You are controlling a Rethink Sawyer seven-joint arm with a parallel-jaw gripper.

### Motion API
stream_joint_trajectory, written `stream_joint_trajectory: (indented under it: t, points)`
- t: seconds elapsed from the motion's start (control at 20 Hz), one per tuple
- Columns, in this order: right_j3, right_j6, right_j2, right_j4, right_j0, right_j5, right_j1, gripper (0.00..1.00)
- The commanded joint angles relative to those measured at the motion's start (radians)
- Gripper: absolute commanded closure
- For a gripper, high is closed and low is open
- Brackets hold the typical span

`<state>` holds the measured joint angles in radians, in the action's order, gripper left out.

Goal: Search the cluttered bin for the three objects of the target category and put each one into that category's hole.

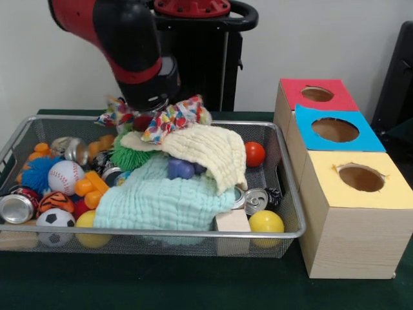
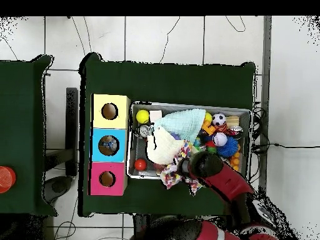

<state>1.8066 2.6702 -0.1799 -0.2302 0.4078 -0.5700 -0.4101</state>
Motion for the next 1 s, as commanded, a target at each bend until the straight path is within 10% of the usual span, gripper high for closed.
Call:
stream_joint_trajectory:
  t: [0.05,0.25,0.3,1.0]
  points:
    - [-0.287,0.069,-0.116,0.091,-0.051,0.198,0.203,1.00]
    - [-0.328,0.057,-0.128,0.098,-0.053,0.174,0.220,1.00]
    - [-0.332,0.045,-0.124,0.107,-0.042,0.189,0.222,0.00]
    - [-0.342,0.000,-0.084,0.165,0.020,0.175,0.211,0.00]
